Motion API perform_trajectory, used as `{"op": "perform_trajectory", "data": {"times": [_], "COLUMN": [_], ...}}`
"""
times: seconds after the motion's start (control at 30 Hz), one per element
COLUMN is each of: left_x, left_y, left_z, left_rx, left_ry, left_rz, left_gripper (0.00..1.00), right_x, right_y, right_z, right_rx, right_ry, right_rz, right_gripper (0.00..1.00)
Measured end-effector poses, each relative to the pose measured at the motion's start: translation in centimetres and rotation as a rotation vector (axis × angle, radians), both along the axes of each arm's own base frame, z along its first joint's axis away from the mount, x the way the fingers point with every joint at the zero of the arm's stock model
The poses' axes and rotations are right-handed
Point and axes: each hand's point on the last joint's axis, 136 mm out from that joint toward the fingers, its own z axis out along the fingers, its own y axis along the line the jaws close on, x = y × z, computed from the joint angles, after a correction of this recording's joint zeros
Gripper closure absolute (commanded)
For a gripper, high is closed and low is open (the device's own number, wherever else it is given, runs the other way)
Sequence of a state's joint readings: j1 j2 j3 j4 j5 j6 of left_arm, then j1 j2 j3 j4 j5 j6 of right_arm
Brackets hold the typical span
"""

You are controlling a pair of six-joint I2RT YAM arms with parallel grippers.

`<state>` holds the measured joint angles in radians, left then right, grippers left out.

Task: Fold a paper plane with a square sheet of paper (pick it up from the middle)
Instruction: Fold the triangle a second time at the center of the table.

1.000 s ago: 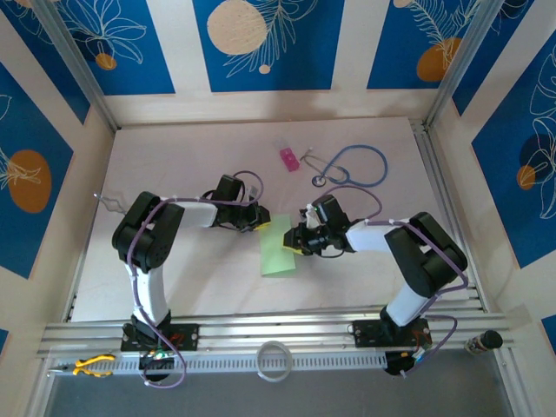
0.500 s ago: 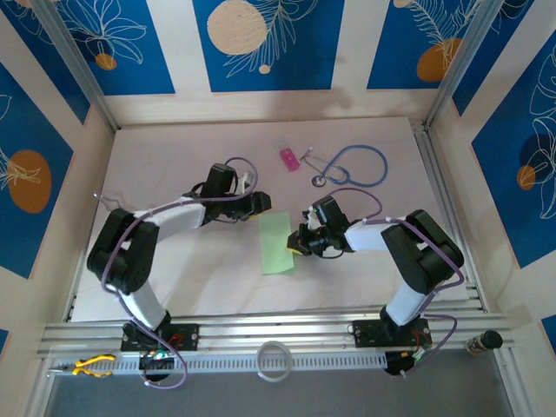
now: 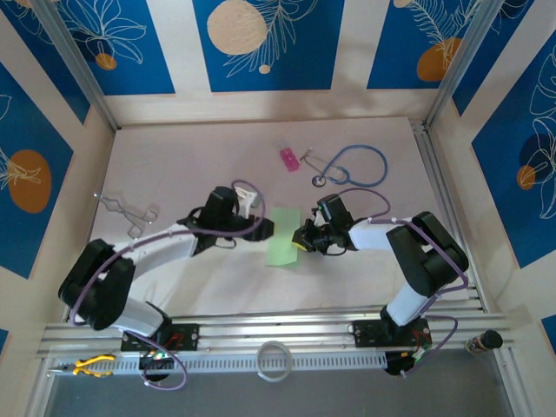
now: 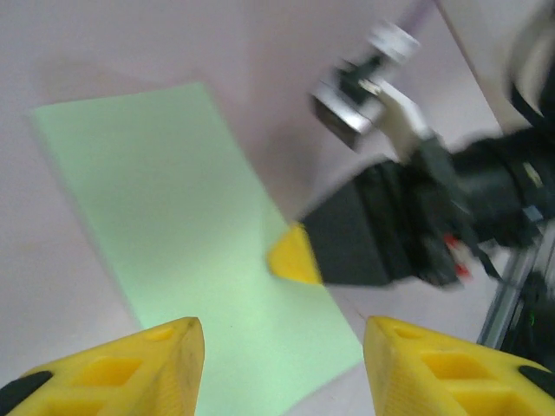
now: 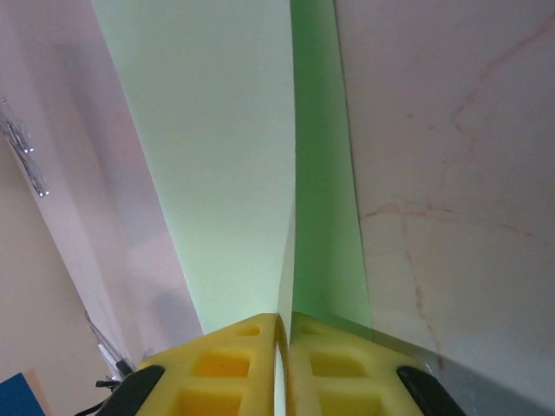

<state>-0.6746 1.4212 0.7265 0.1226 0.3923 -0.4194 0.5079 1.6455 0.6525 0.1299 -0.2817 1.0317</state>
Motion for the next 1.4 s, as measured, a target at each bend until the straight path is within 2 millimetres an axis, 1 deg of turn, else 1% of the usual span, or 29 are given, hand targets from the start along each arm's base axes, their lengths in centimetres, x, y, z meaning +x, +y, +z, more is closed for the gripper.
{"op": "perform_trajectory", "data": {"times": [0.1,0.17,0.23,0.33,0.47,0.57,0.7,0.9,1.07,1.23,1.4], "left_x": [-2.8,-4.4,-5.8,-7.0,-7.6,-8.0,-7.9,-6.8,-5.7,-5.2,-4.9], "left_y": [-1.9,-2.6,-3.0,-3.5,-4.3,-4.8,-5.2,-5.3,-5.4,-5.4,-5.4], "left_z": [0.7,0.3,-0.6,-1.6,-2.6,-3.8,-5.4,-6.2,-6.5,-6.5,-6.3], "left_rx": [0.017,0.044,0.091,0.157,0.235,0.297,0.390,0.494,0.553,0.591,0.604], "left_ry": [-0.148,-0.230,-0.293,-0.372,-0.467,-0.518,-0.570,-0.645,-0.694,-0.726,-0.745], "left_rz": [-0.134,-0.204,-0.262,-0.319,-0.356,-0.383,-0.391,-0.348,-0.315,-0.301,-0.290], "left_gripper": [0.47,0.46,0.45,0.44,0.43,0.42,0.42,0.43,0.49,0.54,0.67], "right_x": [-0.2,-0.3,-0.3,-0.4,-0.4,-0.5,-0.4,-0.2,-0.2,-0.2,-0.3], "right_y": [0.1,0.1,0.1,0.2,0.2,0.3,0.4,0.5,0.5,0.4,0.4], "right_z": [0.0,0.0,0.1,0.2,0.3,0.4,0.6,0.8,0.8,0.8,0.8], "right_rx": [0.007,0.013,0.020,0.028,0.036,0.044,0.054,0.058,0.058,0.058,0.058], "right_ry": [0.017,0.026,0.032,0.041,0.050,0.060,0.063,0.060,0.062,0.065,0.065], "right_rz": [-0.001,-0.004,-0.004,-0.004,-0.006,-0.007,-0.008,-0.009,-0.010,-0.012,-0.012], "right_gripper": [0.88,0.89,0.90,0.91,0.91,0.91,0.90,0.91,0.91,0.90,0.90]}}
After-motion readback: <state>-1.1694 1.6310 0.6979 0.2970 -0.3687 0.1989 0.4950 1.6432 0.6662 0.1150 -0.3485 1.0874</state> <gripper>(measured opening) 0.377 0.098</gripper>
